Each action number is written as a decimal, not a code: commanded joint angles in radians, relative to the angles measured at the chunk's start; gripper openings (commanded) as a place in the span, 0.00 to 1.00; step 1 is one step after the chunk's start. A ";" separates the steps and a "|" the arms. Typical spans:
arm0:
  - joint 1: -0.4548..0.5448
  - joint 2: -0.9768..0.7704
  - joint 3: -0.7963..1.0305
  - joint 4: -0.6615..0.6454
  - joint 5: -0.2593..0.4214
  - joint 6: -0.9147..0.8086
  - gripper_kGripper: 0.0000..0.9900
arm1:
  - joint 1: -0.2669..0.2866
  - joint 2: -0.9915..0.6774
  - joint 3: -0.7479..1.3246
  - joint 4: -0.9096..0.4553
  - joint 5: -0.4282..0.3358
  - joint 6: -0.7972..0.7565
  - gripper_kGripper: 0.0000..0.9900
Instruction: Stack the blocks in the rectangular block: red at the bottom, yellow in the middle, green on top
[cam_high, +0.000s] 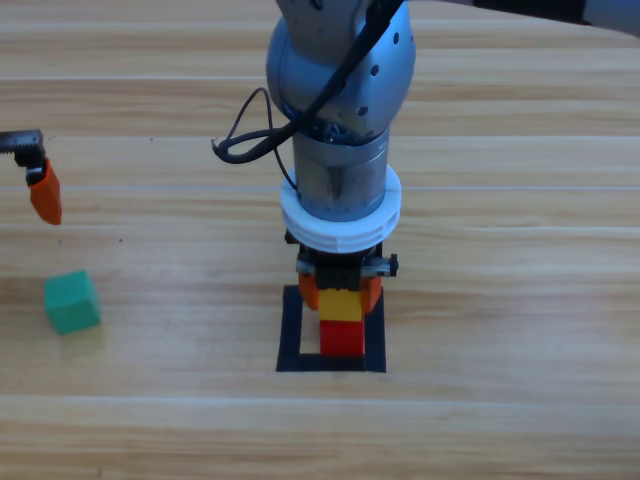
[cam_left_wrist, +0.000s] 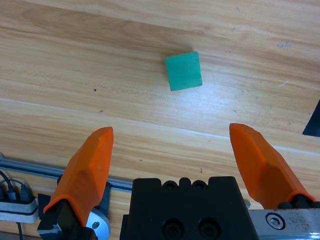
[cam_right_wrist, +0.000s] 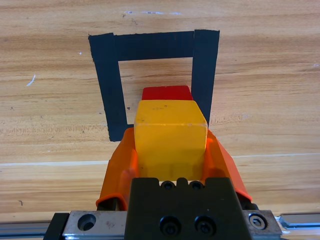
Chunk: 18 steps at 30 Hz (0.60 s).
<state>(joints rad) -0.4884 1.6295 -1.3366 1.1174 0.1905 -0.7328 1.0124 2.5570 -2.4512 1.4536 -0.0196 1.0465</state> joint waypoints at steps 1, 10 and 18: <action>0.013 0.026 0.033 -0.028 0.013 -0.014 1.00 | 0.026 0.063 -0.008 0.017 -0.014 0.004 0.00; 0.013 0.033 0.036 -0.039 0.012 -0.014 1.00 | 0.026 0.035 -0.002 0.031 -0.014 0.004 0.00; 0.013 0.039 0.036 -0.044 0.012 -0.014 1.00 | 0.035 0.025 -0.005 0.036 -0.014 -0.003 0.00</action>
<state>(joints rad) -0.4884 1.6306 -1.3204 1.0825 0.1905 -0.7332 1.0125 2.5576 -2.4543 1.4778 -0.0200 1.0465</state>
